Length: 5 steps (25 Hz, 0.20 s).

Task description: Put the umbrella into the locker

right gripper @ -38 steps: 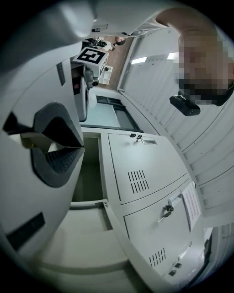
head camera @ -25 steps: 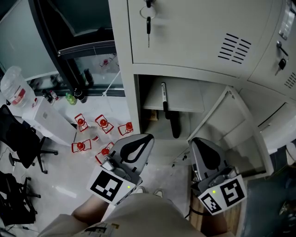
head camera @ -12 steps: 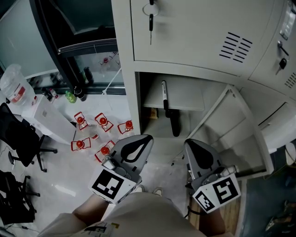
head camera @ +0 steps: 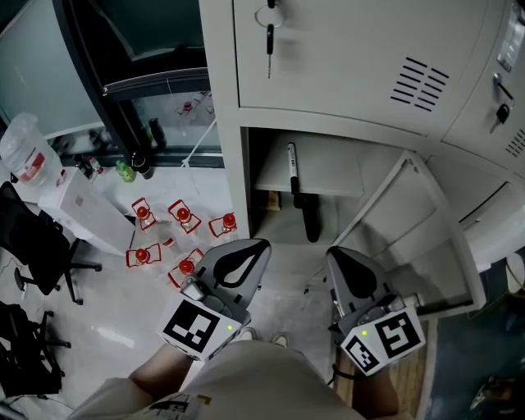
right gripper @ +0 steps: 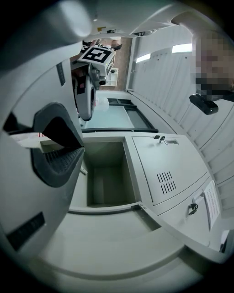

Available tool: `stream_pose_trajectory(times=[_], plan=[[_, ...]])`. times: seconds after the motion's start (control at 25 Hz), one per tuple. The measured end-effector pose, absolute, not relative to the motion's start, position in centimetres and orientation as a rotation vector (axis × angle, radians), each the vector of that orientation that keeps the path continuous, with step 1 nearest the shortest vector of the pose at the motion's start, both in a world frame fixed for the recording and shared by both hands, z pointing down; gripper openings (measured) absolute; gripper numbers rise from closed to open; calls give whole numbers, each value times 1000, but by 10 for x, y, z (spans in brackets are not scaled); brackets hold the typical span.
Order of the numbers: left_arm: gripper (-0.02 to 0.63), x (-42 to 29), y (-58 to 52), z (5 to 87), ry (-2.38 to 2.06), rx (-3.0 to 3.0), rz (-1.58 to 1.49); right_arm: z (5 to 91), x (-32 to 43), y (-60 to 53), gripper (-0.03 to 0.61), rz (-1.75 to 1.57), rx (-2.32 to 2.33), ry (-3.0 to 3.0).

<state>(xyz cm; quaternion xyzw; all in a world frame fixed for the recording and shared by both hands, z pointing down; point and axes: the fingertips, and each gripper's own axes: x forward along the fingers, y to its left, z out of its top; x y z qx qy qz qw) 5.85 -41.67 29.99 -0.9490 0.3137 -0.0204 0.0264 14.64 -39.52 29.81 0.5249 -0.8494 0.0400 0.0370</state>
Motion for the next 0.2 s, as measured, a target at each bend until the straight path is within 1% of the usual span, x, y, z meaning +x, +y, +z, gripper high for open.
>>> stream_pose_trajectory(times=[0.2], plan=[[8, 56, -418, 305, 995, -2931, -69, 303, 144, -396, 9, 135, 1595, -2606]])
